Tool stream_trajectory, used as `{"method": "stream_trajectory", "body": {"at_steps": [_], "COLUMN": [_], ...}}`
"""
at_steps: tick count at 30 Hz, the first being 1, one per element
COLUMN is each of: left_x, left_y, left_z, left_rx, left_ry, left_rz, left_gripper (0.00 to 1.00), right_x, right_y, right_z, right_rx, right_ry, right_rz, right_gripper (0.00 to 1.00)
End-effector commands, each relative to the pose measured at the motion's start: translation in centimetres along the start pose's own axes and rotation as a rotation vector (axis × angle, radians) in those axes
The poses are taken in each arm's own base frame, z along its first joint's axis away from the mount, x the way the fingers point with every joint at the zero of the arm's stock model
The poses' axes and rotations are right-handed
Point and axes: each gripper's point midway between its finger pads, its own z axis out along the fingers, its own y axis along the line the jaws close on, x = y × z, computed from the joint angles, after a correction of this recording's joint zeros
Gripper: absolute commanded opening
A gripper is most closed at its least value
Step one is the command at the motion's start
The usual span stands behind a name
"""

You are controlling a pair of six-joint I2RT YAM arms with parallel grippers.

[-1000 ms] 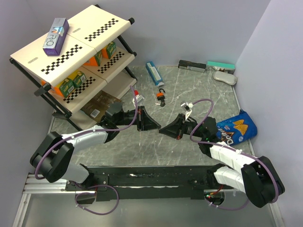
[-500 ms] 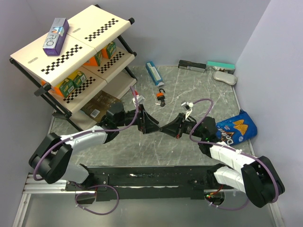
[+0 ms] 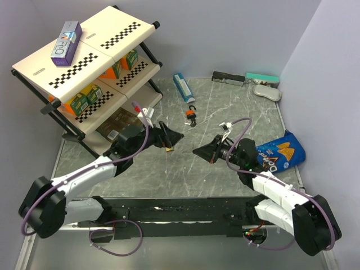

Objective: Unlock with the key

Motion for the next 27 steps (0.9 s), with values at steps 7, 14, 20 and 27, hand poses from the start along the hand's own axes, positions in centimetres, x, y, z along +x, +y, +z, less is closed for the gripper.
{"method": "stream_trajectory", "body": {"at_steps": [7,14,20,27], "left_x": [7.5,9.0,10.4,11.2], "left_y": [14.4,17.0,19.6,20.2], "left_z": [1.5,1.3,1.1,2.0], "left_rx": [-0.756,-0.939,-1.043,-1.060], "left_ry": [0.301,0.343,0.412,0.462], "left_rz": [-0.157,-0.095,-0.027,0.015], "left_gripper": [0.98,0.99,0.97,0.83], "right_x": [-1.5,-1.6,-1.7,-1.2], "right_y": [-0.6,-0.6,-0.2,-0.2], "right_z": [-1.8,-3.1,-3.4,-3.4], "right_rx": [0.125,0.168,0.161,0.151], "right_ry": [-0.058,-0.084,-0.088,-0.064], "right_rz": [-0.099,-0.143,-0.167,-0.177], "right_gripper": [0.00,0.00,0.00,0.00]}}
